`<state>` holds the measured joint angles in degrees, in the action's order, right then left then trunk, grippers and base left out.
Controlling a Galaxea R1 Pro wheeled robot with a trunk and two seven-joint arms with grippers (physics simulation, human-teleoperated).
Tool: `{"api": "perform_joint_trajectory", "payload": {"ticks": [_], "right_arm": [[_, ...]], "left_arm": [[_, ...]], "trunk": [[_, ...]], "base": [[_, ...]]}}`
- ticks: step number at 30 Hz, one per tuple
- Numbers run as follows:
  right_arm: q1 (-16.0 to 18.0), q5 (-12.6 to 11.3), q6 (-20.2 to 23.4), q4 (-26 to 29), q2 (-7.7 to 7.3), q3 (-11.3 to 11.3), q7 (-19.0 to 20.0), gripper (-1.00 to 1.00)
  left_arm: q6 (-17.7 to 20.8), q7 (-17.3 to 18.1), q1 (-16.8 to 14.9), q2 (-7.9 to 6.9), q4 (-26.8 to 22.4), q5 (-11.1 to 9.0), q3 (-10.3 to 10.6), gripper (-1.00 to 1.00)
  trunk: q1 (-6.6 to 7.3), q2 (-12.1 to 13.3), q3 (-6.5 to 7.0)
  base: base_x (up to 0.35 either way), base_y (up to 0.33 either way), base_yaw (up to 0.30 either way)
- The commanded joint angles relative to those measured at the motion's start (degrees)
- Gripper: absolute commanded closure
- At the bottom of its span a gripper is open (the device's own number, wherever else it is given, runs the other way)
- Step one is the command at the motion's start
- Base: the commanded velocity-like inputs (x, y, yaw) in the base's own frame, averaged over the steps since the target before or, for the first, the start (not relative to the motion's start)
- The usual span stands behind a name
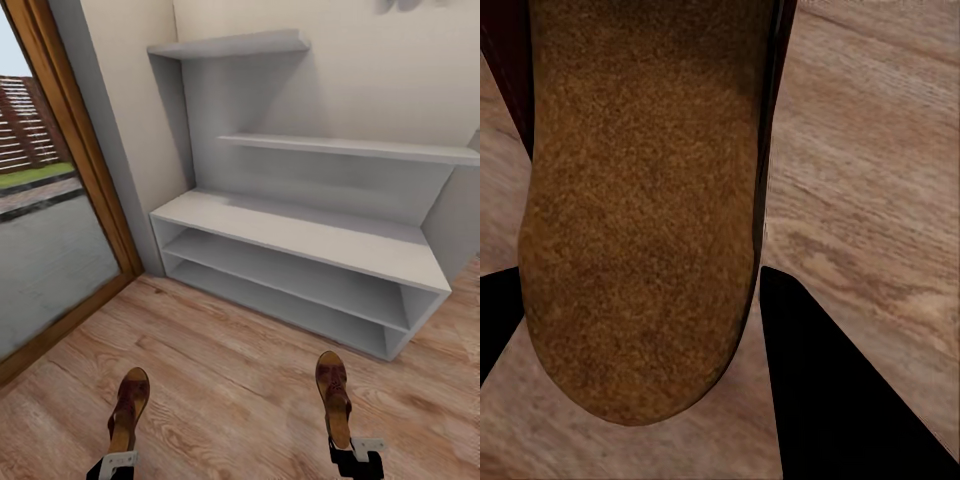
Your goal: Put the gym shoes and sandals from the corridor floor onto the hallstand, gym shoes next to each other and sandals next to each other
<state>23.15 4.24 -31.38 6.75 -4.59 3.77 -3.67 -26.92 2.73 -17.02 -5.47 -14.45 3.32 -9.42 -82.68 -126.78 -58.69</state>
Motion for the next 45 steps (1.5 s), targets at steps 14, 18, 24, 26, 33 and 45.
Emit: {"api": "perform_joint_trajectory", "payload": {"ticks": [14,18,24,26,33,45], "right_arm": [[0.05,0.24,-0.17,-0.07,0.02,0.36,-0.02,1.0],[0.05,0.24,-0.17,-0.07,0.02,0.36,-0.02,1.0],[0.05,0.24,-0.17,-0.07,0.02,0.36,-0.02,1.0],[0.05,0.24,-0.17,-0.07,0.02,0.36,-0.02,1.0],[0.05,0.24,-0.17,-0.08,0.02,0.36,-0.02,1.0],[0.05,0.24,-0.17,-0.07,0.02,0.36,-0.02,1.0]], "left_arm": [[-0.15,0.25,-0.03,0.03,0.03,0.55,-0.51,1.0],[-0.15,0.25,-0.03,0.03,0.03,0.55,-0.51,1.0],[-0.15,0.25,-0.03,0.03,0.03,0.55,-0.51,1.0],[-0.15,0.25,-0.03,0.03,0.03,0.55,-0.51,1.0],[-0.15,0.25,-0.03,0.03,0.03,0.55,-0.51,1.0],[-0.15,0.25,-0.03,0.03,0.03,0.55,-0.51,1.0]], "trunk": [[0.01,-0.02,-0.04],[0.01,-0.02,-0.04],[0.01,-0.02,-0.04],[0.01,-0.02,-0.04],[0.01,-0.02,-0.04],[0.01,-0.02,-0.04]], "base": [[0.0,0.254,-0.263],[0.0,0.042,-0.263],[0.0,0.009,-0.263],[0.003,0.001,-0.263],[0.159,0.15,-0.263],[0.216,0.246,-0.234]]}}
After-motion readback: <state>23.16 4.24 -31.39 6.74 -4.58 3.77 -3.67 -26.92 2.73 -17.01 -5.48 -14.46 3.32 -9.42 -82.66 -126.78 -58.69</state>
